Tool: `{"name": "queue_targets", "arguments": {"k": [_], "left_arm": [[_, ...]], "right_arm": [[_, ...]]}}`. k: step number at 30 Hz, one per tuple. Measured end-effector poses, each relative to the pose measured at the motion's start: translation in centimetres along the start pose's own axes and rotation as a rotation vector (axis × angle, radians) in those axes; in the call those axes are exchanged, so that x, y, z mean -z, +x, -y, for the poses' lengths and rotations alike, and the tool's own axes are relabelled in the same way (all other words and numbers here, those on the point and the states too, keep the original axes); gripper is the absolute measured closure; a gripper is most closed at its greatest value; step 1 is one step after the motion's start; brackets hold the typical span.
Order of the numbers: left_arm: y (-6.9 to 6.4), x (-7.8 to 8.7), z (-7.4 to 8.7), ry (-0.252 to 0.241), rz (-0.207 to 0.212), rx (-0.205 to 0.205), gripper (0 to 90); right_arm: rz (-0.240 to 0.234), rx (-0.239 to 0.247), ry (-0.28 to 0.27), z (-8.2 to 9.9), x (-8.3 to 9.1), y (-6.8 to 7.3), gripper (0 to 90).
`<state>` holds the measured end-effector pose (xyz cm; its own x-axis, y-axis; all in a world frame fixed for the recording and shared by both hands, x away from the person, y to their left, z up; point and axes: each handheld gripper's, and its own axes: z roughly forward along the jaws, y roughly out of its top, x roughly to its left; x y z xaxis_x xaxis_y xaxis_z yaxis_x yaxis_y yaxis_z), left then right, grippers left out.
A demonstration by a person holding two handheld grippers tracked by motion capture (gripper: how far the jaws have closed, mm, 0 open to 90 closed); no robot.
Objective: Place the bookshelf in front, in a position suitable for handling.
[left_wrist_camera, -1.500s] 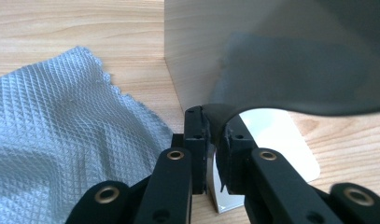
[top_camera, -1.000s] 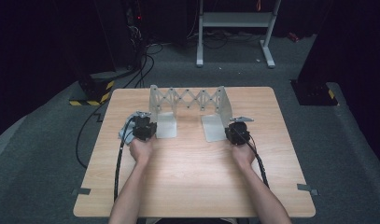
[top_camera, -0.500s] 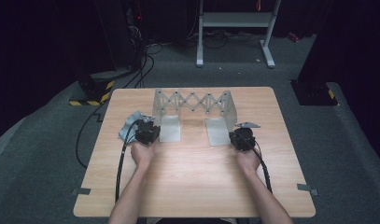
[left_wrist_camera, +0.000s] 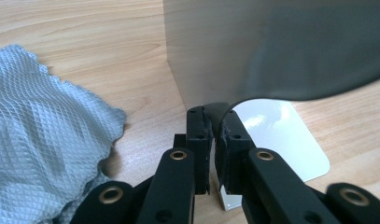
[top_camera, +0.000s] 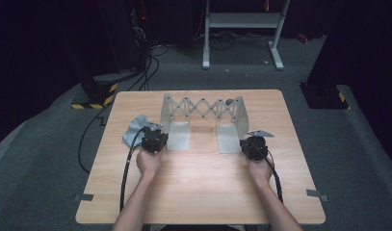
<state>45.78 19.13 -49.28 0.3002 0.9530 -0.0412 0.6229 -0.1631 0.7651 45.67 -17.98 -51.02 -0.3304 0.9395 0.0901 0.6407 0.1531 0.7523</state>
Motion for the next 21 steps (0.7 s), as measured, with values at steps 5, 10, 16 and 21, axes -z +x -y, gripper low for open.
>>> {"name": "queue_targets", "arguments": {"k": [5, 10, 16, 21], "left_arm": [[-0.4, 0.4, 0.3, 0.003, 0.013, -0.016, 84.6], [-1.1, 0.9, 0.9, -0.005, 0.031, -0.023, 84.5], [-1.9, 1.6, 1.6, -0.014, 0.046, -0.032, 84.2], [-2.7, 2.3, 2.4, -0.021, 0.058, -0.036, 83.7]], "right_arm": [[-0.004, -0.005, -0.004, 0.6, 0.6, -0.1, 87.2], [0.006, 0.001, -0.009, 1.3, 1.4, -0.2, 86.8], [0.009, 0.015, -0.008, 2.2, 2.4, -0.2, 86.2], [0.019, 0.028, -0.014, 2.8, 3.1, -0.3, 86.2]]}}
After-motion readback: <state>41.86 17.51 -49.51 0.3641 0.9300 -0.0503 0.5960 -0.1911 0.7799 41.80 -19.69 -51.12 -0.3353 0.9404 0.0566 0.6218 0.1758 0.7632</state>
